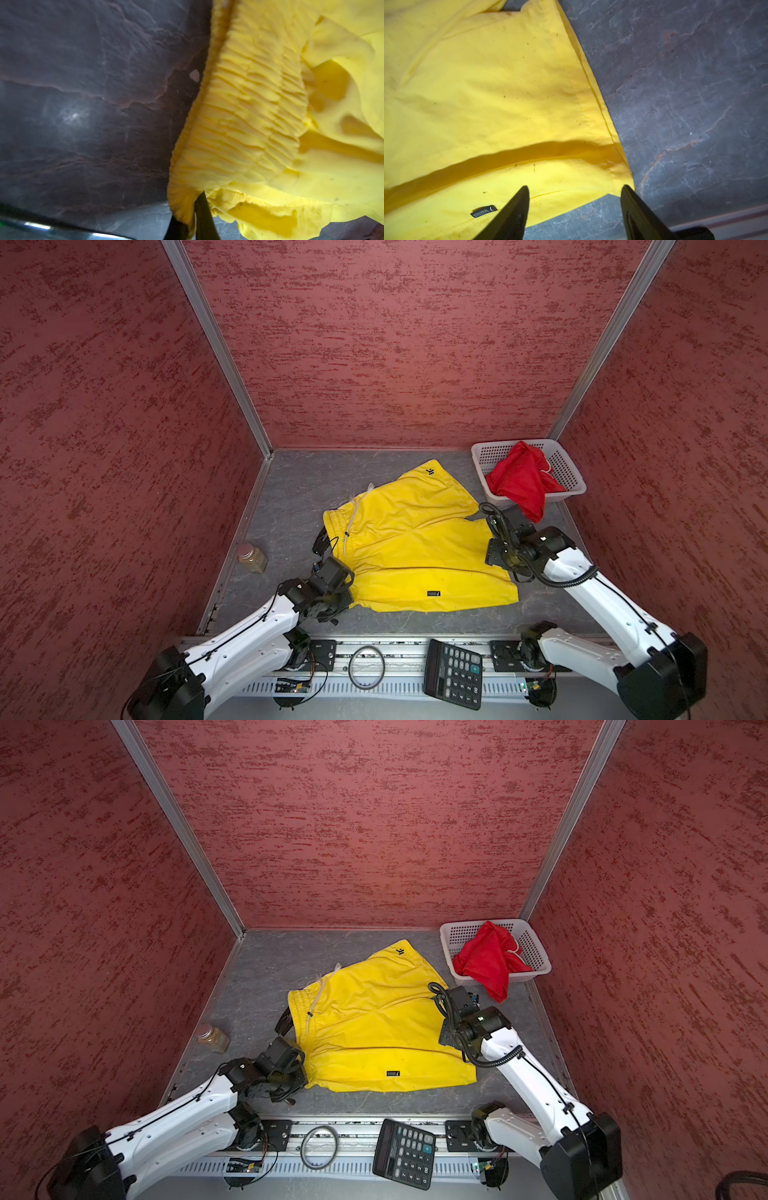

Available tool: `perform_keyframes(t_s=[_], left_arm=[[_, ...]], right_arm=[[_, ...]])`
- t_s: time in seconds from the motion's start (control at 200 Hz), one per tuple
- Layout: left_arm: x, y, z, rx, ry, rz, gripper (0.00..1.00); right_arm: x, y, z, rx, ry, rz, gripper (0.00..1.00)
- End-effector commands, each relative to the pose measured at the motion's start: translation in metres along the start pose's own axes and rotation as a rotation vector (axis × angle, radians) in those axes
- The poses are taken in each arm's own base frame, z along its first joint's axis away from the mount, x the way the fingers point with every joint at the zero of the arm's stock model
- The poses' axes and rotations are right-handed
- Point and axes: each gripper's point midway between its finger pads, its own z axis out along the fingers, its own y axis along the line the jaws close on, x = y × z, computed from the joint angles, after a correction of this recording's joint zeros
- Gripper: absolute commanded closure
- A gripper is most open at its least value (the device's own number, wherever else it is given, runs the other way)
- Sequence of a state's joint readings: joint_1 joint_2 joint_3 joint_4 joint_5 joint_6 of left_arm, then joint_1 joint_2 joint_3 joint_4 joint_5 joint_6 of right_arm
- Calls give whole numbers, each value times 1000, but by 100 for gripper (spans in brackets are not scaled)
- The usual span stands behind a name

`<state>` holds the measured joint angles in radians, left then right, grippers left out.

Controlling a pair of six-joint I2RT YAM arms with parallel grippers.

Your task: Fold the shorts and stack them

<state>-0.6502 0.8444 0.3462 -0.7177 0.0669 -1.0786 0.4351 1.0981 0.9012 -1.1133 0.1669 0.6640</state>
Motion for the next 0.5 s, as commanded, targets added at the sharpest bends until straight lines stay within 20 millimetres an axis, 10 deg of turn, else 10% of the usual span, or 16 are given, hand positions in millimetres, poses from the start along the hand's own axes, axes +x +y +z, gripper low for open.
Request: perform_keyframes(t_s=[0.0, 0.496], left_arm=[[9, 31, 5, -106, 41, 3, 100], [7, 28, 12, -90, 77, 0, 100]], right_arm=[[47, -20, 8, 106, 172, -57, 31], [78, 11, 67, 80, 225, -53, 19]])
